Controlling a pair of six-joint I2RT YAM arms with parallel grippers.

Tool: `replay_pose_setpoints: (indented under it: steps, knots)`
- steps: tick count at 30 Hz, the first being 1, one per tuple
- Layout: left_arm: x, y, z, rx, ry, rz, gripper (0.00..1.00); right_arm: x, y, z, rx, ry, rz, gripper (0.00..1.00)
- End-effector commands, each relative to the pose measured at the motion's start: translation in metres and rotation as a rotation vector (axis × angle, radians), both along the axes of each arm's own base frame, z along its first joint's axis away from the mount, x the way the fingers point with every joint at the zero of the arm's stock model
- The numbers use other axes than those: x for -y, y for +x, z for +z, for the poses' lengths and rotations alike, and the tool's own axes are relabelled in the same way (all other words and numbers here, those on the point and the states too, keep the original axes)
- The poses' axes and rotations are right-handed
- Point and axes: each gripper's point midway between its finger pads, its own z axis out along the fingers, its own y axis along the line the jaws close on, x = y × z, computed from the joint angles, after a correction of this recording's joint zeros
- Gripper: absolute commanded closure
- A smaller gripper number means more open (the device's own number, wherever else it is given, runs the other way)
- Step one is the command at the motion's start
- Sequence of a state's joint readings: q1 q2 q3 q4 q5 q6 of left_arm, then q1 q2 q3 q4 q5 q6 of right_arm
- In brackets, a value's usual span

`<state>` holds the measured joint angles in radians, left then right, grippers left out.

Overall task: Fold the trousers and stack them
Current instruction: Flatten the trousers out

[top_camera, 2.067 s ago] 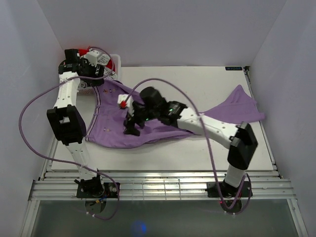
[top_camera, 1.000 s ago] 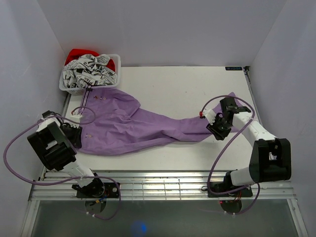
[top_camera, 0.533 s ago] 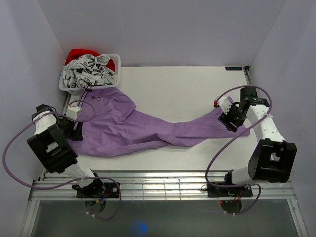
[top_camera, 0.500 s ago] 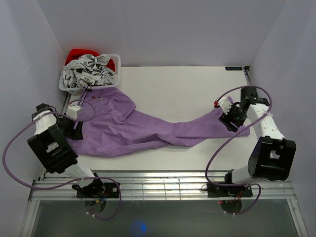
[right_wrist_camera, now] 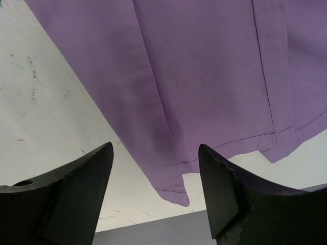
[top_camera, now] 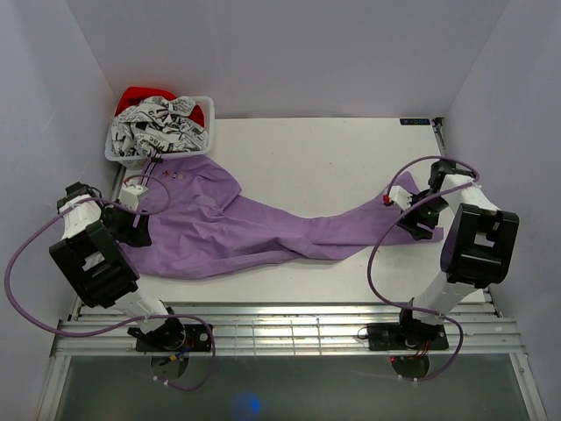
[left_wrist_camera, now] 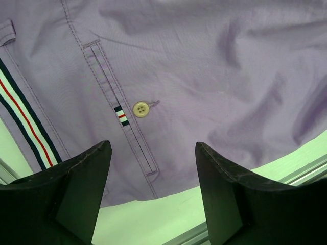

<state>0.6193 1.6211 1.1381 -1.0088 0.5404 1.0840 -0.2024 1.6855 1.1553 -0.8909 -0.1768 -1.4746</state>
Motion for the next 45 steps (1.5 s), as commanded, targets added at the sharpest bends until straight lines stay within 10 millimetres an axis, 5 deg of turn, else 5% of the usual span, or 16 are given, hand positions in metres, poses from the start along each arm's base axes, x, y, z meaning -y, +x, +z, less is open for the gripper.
replay_pose_setpoints:
  steps: [1,6,8,9,11,16,21,29,30,31,32,33,36,40,45]
  knots:
    - [0.007,0.003,0.010,0.049,-0.014,-0.016,0.23,0.010,0.013,-0.004,0.035,-0.043,0.060,0.28]
    - [0.006,0.002,0.008,0.046,-0.006,-0.021,0.24,0.013,0.004,-0.013,0.007,-0.061,0.063,0.55]
    - [0.007,0.001,0.007,0.046,-0.008,-0.019,0.24,0.014,0.002,-0.004,0.023,-0.059,0.061,0.64]
    - [0.008,0.001,0.007,0.045,-0.012,-0.020,0.24,0.015,0.003,0.001,0.034,-0.056,0.060,0.79]
    - [0.007,0.002,0.006,0.048,-0.014,-0.019,0.24,0.015,0.001,0.017,0.060,-0.045,0.054,0.91]
    - [0.009,0.007,0.002,0.043,-0.044,-0.010,0.25,0.015,0.004,0.057,0.141,-0.030,0.052,0.92]
    - [0.008,0.009,0.001,0.038,-0.051,0.002,0.27,0.016,0.013,0.076,0.187,-0.032,0.054,0.92]
    - [0.010,0.004,-0.007,0.041,-0.041,0.020,0.33,0.022,0.112,0.185,0.559,0.005,-0.056,0.92]
    - [0.010,0.004,-0.008,0.036,-0.043,0.024,0.34,0.021,0.120,0.178,0.525,0.014,-0.053,0.92]
    - [0.010,0.003,-0.009,0.028,-0.046,0.029,0.34,0.013,0.107,0.169,0.429,0.042,-0.032,0.92]
    - [0.010,0.002,-0.010,0.025,-0.046,0.029,0.34,0.012,0.106,0.176,0.406,0.047,-0.020,0.87]
    - [0.010,0.002,-0.010,0.027,-0.044,0.029,0.34,0.010,0.099,0.154,0.311,0.063,-0.011,0.60]
    - [0.013,0.001,-0.010,0.032,-0.052,0.028,0.32,0.007,0.060,0.110,0.148,0.062,0.001,0.28]
    - [0.014,-0.001,-0.010,0.025,-0.053,0.027,0.31,0.007,0.033,0.063,0.091,0.032,0.054,0.09]
    - [0.016,-0.005,-0.013,0.021,-0.055,0.018,0.31,0.006,0.020,0.027,-0.009,0.041,0.070,0.05]
